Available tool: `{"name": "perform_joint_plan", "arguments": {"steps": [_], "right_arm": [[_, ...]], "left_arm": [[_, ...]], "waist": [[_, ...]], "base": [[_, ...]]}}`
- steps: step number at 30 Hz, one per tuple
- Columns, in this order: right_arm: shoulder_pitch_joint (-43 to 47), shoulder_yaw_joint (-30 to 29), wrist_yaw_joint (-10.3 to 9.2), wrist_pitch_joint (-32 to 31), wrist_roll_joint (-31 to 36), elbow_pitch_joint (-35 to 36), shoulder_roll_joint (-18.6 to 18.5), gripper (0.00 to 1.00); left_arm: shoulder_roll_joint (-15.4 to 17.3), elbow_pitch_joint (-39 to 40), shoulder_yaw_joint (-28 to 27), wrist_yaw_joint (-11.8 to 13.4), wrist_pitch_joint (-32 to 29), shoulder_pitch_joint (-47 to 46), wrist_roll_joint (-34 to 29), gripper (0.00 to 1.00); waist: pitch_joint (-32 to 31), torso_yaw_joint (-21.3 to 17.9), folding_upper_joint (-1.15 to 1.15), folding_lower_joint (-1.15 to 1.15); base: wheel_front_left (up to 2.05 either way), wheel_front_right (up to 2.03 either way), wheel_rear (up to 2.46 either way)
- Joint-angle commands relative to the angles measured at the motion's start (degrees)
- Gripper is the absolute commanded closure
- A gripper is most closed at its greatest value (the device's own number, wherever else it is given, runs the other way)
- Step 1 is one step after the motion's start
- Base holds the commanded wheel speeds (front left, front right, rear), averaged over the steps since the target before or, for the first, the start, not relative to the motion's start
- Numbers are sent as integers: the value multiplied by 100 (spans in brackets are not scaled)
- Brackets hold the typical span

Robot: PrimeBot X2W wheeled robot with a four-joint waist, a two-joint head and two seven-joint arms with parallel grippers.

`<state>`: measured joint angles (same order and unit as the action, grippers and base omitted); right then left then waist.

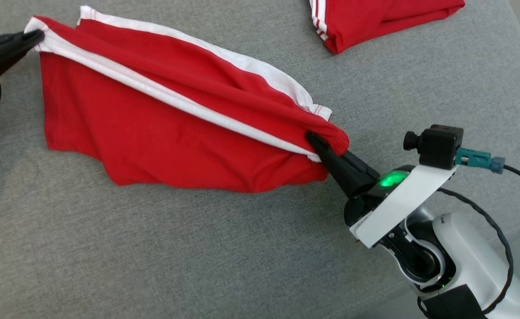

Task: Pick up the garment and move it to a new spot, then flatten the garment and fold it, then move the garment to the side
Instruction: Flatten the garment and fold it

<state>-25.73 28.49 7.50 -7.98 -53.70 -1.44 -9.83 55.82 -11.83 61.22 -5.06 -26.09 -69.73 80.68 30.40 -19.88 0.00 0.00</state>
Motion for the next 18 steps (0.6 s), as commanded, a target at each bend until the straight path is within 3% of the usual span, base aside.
{"name": "perform_joint_plan", "arguments": {"steps": [1, 18], "right_arm": [[-108, -7, 0, 124, -73, -74, -26, 100], [-586, 237, 0, 742, -353, -626, 39, 100]], "left_arm": [[-24, -116, -44, -38, -52, -172, -44, 100], [-500, -943, 46, -165, -217, -695, -319, 100]], "waist": [[87, -73, 0, 0], [399, -306, 0, 0]], "base": [[0, 0, 0], [0, 0, 0]]}}
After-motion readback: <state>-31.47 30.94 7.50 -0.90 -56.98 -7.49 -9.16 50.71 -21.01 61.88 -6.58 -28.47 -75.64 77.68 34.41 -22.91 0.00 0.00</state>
